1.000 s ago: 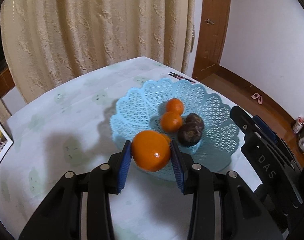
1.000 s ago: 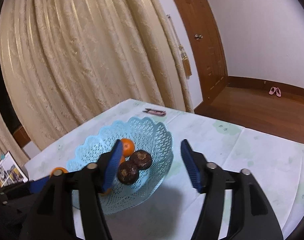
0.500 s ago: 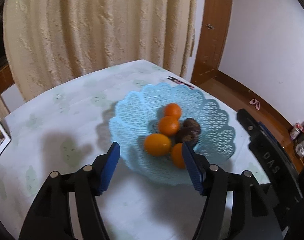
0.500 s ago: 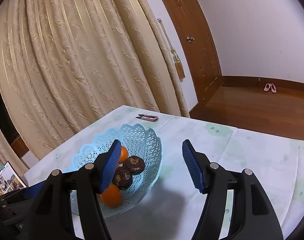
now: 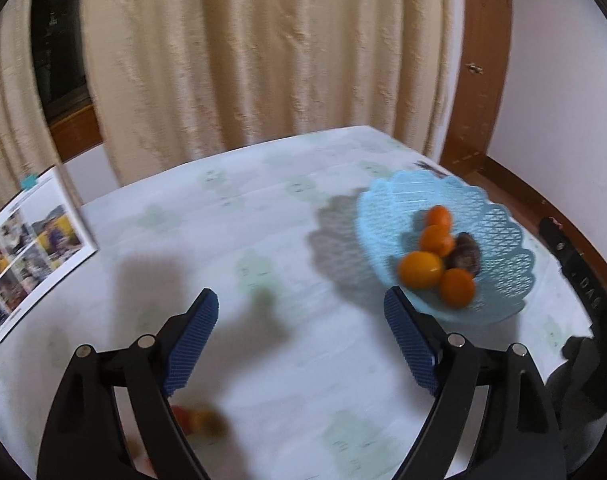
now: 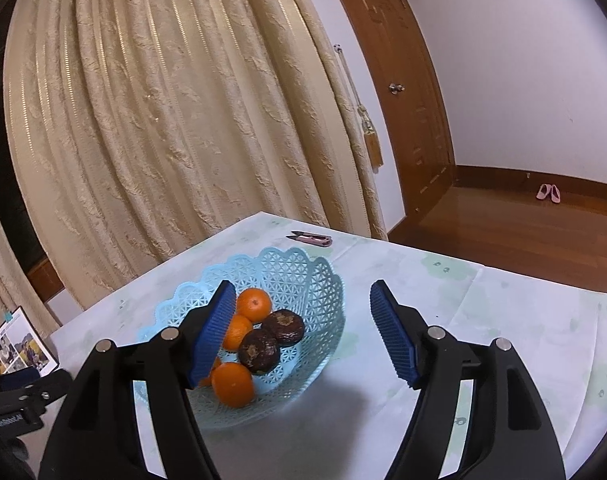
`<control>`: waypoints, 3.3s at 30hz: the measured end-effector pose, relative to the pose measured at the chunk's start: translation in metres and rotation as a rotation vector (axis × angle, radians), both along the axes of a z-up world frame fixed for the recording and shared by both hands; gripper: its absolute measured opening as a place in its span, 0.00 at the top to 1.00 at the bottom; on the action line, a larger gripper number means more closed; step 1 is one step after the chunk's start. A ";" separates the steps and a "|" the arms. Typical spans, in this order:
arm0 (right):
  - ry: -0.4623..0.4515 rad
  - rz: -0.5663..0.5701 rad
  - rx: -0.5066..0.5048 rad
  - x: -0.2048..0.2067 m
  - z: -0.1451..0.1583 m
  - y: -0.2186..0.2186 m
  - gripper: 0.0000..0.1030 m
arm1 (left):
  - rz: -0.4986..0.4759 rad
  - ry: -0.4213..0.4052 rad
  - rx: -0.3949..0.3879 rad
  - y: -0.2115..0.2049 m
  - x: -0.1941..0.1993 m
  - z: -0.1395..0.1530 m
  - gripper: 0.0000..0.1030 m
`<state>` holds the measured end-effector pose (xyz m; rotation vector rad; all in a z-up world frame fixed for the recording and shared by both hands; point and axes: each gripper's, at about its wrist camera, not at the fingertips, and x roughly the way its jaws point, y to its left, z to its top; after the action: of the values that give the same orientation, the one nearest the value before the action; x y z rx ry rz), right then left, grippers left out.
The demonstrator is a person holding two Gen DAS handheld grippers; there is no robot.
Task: Organize fruits
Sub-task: 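Move both open tools back from the basket toward the remaining fruits, then grasp a brown kiwi-like fruit with the left tool while the right tool grasps a small yellow-brown fruit, then release the small fruit into the basket with the right tool while the left tool carries the kiwi there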
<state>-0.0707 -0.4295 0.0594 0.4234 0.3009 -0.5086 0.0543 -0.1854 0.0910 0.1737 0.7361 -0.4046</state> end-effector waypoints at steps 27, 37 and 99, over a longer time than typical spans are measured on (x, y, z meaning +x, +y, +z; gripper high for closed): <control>0.133 0.419 -0.105 0.022 -0.010 0.105 0.21 | 0.297 0.109 0.019 0.173 -0.033 -0.057 0.23; 0.202 0.610 -0.091 0.029 -0.018 0.151 0.21 | 0.261 0.170 0.004 0.173 -0.029 -0.083 0.58; 0.234 0.553 0.001 0.045 0.006 0.087 0.75 | 0.235 0.084 -0.064 0.173 -0.051 -0.044 0.73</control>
<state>-0.0252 -0.3422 0.0652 0.2638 0.6211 -0.0139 0.0034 -0.0128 0.0469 0.0091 0.8154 -0.2124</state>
